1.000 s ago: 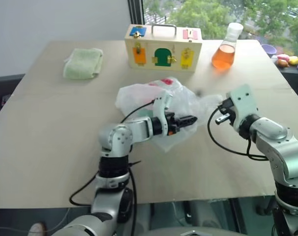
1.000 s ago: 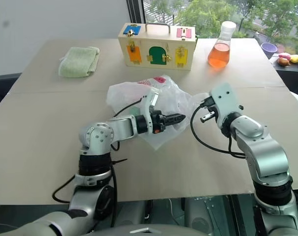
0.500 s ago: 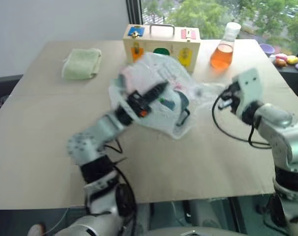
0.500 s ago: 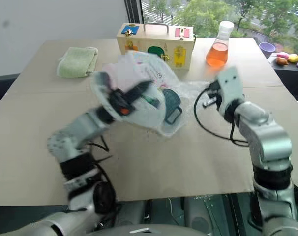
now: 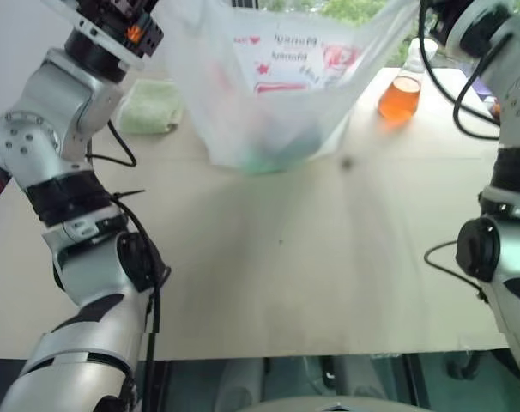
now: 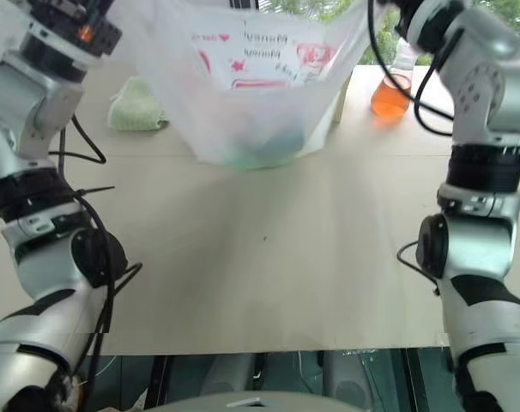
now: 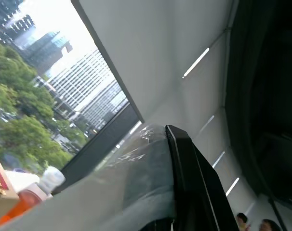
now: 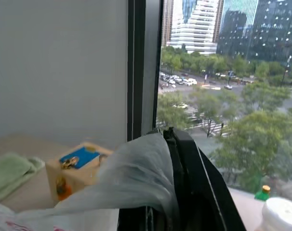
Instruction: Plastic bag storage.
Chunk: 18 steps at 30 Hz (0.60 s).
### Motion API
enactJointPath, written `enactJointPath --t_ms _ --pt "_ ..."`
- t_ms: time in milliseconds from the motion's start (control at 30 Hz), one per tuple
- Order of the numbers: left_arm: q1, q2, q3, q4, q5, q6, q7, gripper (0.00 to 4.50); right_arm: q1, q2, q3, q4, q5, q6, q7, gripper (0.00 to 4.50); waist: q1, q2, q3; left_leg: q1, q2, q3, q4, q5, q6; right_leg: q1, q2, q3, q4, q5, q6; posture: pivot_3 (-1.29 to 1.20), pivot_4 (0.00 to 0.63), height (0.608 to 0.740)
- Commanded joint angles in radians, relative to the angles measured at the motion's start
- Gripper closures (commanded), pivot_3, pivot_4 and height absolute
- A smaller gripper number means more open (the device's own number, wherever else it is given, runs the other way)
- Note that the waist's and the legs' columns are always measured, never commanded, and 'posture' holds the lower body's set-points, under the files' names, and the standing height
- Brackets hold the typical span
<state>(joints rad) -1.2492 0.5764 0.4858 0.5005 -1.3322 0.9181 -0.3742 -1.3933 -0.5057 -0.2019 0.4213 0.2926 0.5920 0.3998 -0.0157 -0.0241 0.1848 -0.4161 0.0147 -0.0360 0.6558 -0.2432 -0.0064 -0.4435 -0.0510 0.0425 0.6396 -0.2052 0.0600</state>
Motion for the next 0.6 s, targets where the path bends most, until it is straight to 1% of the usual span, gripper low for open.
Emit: enactJointPath --t_ms 33,133,233,333,400,433,467,500,533,600 --pt "-0.143 0.064 -0.022 0.137 0.123 -0.088 -0.164 4.49 -0.097 -0.077 -0.003 0.046 -0.031 -0.106 0.046 4.5 -0.006 0.0 0.0 -0.003 0.0 0.0 -0.001 0.0 0.0 -0.003 0.0 0.0 0.003 0.0 0.0 0.0 0.15 0.74" --pt "-0.183 0.089 -0.027 0.197 0.176 -0.073 -0.24 4.49 -0.069 -0.134 0.006 -0.034 -0.025 -0.074 0.089 4.5 -0.024 0.0 0.0 -0.004 -0.001 0.001 -0.007 0.0 -0.001 -0.005 -0.002 -0.001 -0.001 0.0 0.0 0.0 0.15 0.74" --pt "-0.119 0.091 -0.044 0.147 0.207 -0.012 -0.27 4.49 0.057 -0.189 -0.006 -0.221 0.002 0.022 0.105 4.5 -0.031 0.001 0.0 -0.005 -0.002 0.002 -0.011 0.0 -0.001 -0.007 -0.005 -0.001 -0.003 0.0 0.0 0.0 0.15 0.74" --pt "0.08 0.067 -0.054 -0.082 0.173 0.088 -0.261 4.49 0.345 -0.218 -0.094 -0.561 0.083 0.225 0.071 4.5 -0.034 0.001 0.0 -0.004 -0.002 0.002 -0.014 0.0 0.0 -0.007 -0.005 -0.001 -0.003 0.0 0.0 0.0 0.15 0.74" --pt "0.272 0.047 -0.06 -0.286 0.148 0.133 -0.241 4.49 0.598 -0.206 -0.183 -0.824 0.169 0.383 0.06 4.5 -0.029 0.001 -0.001 -0.003 -0.001 0.001 -0.014 0.0 0.0 -0.007 -0.005 -0.001 -0.002 0.0 0.0 0.0 0.15 0.74" --pt "0.349 0.039 -0.052 -0.356 0.125 0.159 -0.224 4.49 0.704 -0.197 -0.216 -0.928 0.202 0.436 0.055 4.5 -0.028 0.001 0.0 -0.003 -0.001 0.001 -0.012 0.0 0.0 -0.007 -0.005 -0.001 0.001 0.0 0.0 0.0 0.15 0.74" --pt "0.461 0.045 -0.056 -0.442 0.122 0.178 -0.231 4.49 0.854 -0.183 -0.24 -1.049 0.225 0.483 0.054 4.5 -0.025 0.002 0.0 -0.004 -0.001 0.002 -0.01 0.0 0.0 -0.007 -0.006 -0.001 0.003 0.0 0.0 0.0 0.15 0.74" --pt "0.573 0.056 -0.065 -0.518 0.129 0.191 -0.249 4.49 1.007 -0.177 -0.243 -1.16 0.238 0.517 0.059 4.5 -0.023 0.002 -0.001 -0.008 -0.001 0.002 -0.009 0.0 0.0 -0.009 -0.005 0.0 0.0 0.0 0.0 0.0 0.15 0.74" --pt "0.649 0.065 -0.072 -0.571 0.136 0.195 -0.262 4.49 1.108 -0.174 -0.245 -1.233 0.249 0.537 0.058 4.5 -0.023 0.002 -0.001 -0.007 0.0 0.001 -0.006 0.0 0.0 -0.009 -0.005 -0.001 0.003 0.0 0.0 0.0 0.15 0.74" --pt "0.762 0.051 -0.079 -0.611 0.162 0.185 -0.244 4.49 1.312 -0.158 -0.179 -1.337 0.256 0.526 0.066 4.5 -0.021 0.002 0.0 -0.006 -0.001 0.003 -0.003 0.0 0.001 -0.008 -0.005 0.002 0.001 -0.001 0.001 0.0 0.15 0.74"
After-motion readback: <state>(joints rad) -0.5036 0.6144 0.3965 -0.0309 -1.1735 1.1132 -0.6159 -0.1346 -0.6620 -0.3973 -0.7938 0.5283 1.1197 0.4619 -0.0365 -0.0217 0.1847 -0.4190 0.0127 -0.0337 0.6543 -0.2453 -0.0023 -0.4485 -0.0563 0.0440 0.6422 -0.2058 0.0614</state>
